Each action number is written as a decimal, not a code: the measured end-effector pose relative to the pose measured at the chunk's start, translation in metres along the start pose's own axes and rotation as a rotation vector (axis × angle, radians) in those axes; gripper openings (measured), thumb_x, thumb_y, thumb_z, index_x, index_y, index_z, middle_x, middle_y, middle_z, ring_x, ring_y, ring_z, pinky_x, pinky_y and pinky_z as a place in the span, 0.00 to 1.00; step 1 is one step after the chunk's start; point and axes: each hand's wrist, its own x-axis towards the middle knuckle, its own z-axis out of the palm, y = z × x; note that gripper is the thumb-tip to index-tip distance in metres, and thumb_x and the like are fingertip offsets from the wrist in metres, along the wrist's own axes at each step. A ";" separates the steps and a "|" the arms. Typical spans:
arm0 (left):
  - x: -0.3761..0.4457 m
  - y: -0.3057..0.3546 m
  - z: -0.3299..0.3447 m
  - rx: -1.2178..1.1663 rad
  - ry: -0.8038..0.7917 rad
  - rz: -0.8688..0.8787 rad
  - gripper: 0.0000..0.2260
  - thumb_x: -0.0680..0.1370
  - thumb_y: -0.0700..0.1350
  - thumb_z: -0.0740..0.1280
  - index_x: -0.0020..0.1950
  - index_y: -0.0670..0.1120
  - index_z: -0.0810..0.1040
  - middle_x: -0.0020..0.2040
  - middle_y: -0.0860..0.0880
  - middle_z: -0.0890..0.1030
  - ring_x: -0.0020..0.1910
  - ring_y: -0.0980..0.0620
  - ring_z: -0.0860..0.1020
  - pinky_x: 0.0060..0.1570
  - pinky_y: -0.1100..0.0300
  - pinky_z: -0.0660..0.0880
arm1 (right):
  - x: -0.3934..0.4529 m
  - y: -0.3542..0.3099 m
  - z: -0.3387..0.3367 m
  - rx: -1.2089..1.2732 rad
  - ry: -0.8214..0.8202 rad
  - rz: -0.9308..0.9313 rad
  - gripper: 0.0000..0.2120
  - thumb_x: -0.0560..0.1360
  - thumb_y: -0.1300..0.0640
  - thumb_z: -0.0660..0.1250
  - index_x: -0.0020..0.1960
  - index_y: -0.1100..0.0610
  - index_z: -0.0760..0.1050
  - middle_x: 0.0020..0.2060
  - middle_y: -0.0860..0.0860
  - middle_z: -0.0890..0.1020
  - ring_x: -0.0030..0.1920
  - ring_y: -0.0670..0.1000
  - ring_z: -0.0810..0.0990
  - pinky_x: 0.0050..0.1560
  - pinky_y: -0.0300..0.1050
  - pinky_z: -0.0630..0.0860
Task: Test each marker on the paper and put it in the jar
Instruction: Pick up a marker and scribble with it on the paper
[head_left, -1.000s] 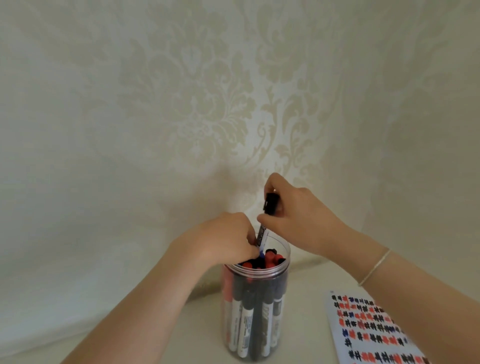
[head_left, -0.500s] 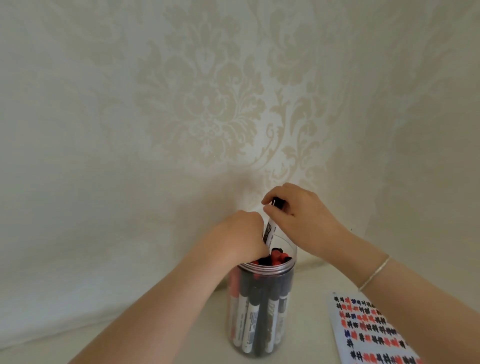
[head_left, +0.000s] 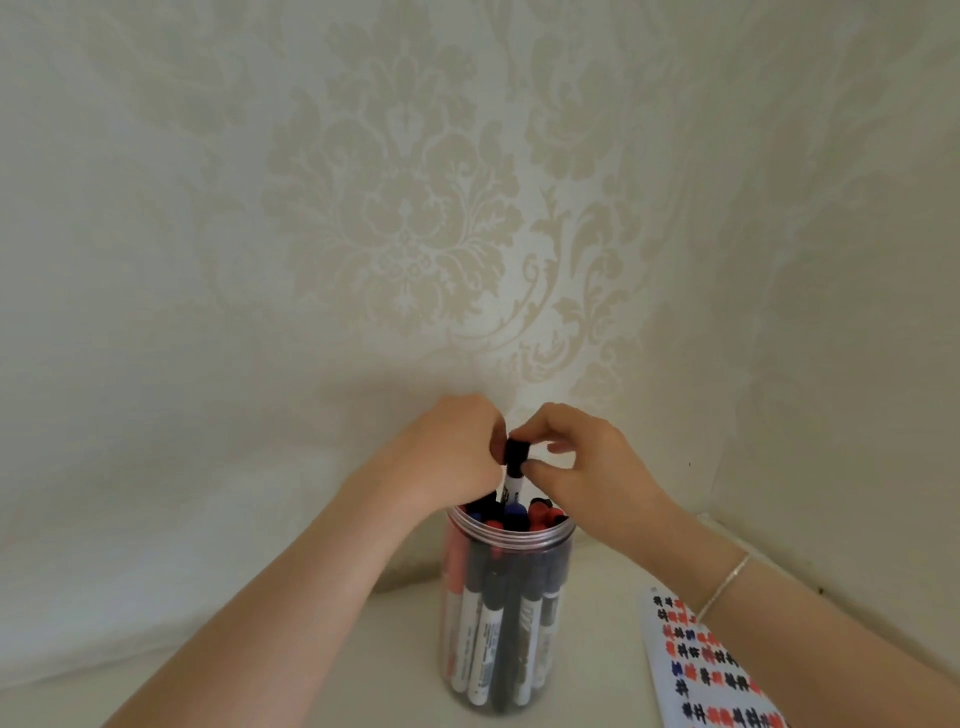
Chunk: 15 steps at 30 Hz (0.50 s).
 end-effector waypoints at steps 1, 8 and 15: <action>-0.001 0.000 0.001 -0.008 -0.002 0.000 0.12 0.73 0.34 0.62 0.51 0.45 0.81 0.50 0.47 0.82 0.49 0.49 0.81 0.51 0.53 0.79 | 0.000 -0.001 -0.001 -0.016 -0.040 0.034 0.09 0.71 0.64 0.70 0.41 0.49 0.78 0.47 0.42 0.78 0.50 0.39 0.76 0.49 0.29 0.67; -0.005 0.001 0.005 -0.042 -0.049 -0.008 0.17 0.73 0.33 0.61 0.53 0.48 0.83 0.53 0.49 0.83 0.53 0.51 0.80 0.53 0.58 0.78 | 0.004 -0.012 -0.012 -0.283 -0.264 0.164 0.13 0.74 0.63 0.65 0.51 0.50 0.84 0.47 0.45 0.80 0.43 0.44 0.77 0.40 0.31 0.73; -0.007 -0.005 0.015 -0.024 -0.055 -0.016 0.13 0.73 0.37 0.62 0.48 0.48 0.85 0.45 0.47 0.83 0.44 0.49 0.80 0.40 0.58 0.76 | 0.001 -0.016 -0.013 -0.314 -0.278 0.263 0.13 0.72 0.62 0.62 0.49 0.54 0.84 0.43 0.55 0.84 0.43 0.54 0.82 0.44 0.46 0.79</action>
